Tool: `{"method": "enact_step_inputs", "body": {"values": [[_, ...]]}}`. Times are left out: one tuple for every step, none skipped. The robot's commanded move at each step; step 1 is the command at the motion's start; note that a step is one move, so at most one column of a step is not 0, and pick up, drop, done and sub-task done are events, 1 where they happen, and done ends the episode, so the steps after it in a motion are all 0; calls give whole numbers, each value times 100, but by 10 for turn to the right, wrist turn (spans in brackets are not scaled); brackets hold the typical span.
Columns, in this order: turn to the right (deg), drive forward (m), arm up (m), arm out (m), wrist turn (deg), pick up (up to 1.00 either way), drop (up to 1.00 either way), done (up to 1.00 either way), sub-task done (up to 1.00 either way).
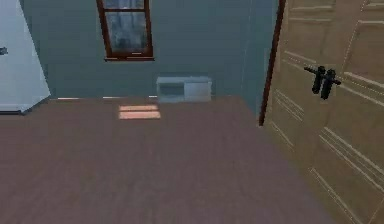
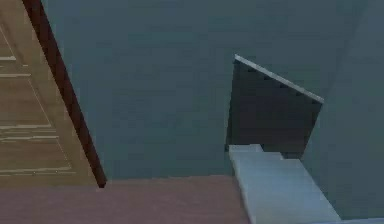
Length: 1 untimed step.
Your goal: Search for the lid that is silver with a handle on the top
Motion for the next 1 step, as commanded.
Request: {"method": "enact_step_inputs", "body": {"values": [[0,30,0,0,0,0,0,0,0]]}}
